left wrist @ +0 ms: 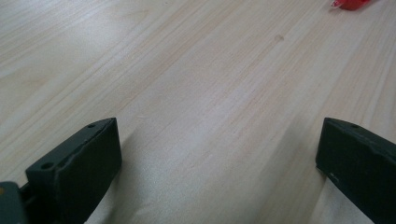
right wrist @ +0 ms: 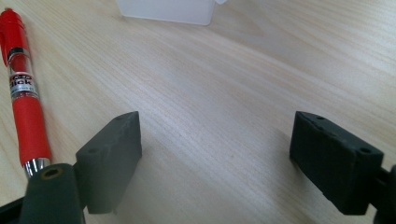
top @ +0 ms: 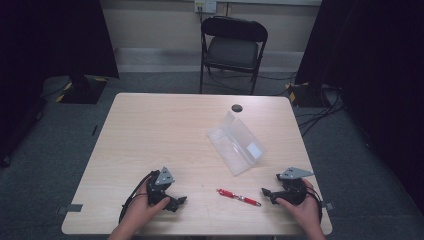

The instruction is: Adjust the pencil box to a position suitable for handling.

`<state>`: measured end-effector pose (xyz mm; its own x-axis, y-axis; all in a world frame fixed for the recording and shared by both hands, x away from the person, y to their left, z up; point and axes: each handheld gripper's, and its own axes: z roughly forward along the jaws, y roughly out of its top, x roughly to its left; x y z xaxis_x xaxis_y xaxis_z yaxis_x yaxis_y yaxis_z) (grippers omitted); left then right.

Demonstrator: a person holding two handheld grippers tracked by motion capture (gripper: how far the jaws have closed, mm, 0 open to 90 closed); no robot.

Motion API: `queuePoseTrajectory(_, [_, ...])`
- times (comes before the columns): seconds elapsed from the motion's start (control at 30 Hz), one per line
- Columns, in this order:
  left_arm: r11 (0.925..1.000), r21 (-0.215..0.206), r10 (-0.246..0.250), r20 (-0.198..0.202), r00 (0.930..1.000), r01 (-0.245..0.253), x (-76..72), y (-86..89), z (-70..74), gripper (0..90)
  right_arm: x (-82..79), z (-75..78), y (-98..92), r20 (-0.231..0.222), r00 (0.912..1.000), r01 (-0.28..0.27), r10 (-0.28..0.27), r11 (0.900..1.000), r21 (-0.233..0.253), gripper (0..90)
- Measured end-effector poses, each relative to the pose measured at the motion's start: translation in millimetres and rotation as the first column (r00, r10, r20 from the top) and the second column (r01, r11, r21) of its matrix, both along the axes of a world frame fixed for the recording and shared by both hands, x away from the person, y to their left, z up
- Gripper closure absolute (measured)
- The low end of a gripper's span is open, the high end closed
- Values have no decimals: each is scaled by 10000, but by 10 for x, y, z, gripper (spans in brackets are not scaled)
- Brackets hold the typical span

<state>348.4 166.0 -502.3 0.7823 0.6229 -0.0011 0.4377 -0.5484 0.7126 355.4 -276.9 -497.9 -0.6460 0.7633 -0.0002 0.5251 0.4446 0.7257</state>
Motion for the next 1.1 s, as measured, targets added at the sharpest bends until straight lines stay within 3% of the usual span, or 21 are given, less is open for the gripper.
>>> queuePoseTrajectory(0.07, [9999, 102, 42, 2, 10000, -42, -2, 0, 5, 0, 7, 36, 26, -195, 9998, 31, -34, 9999, -166, 207])
queuePoseTrajectory(0.13, [9999, 107, 38, 2, 10000, -38, -2, 0, 5, 0, 4, 71, 50, -379, 9993, 70, -64, 9998, 161, 212])
queuePoseTrajectory(0.23, [9999, 106, 46, -29, 10000, -45, -3, -1, 6, 0, -9, 122, 107, -281, 9996, 53, -49, 9999, 145, 227])
queuePoseTrajectory(0.37, [9999, 94, 45, -14, 10000, -45, -3, -1, 5, 0, 0, 157, 199, -423, 9991, -48, 66, 9991, 420, 251])
queuePoseTrajectory(0.5, [9999, 99, 45, 3, 10000, -45, -2, -1, 5, 0, 21, 174, 316, -498, 9986, -167, 181, 9994, 292, 264])
queuePoseTrajectory(0.7, [9999, 104, 42, 7, 10000, -42, -2, -1, 5, 0, 62, 163, 432, -784, 9959, -410, 451, 9977, 531, 285])
queuePoseTrajectory(0.8, [9999, 107, 40, 13, 10000, -40, -2, 0, 5, 0, 69, 173, 477, -773, 9960, -430, 459, 9984, 380, 290])
queuePoseTrajectory(1.1, [9999, 99, 44, 1, 10000, -44, -2, -1, 5, 0, 123, 245, 658, -526, 9970, -547, 575, 9971, 531, 342])
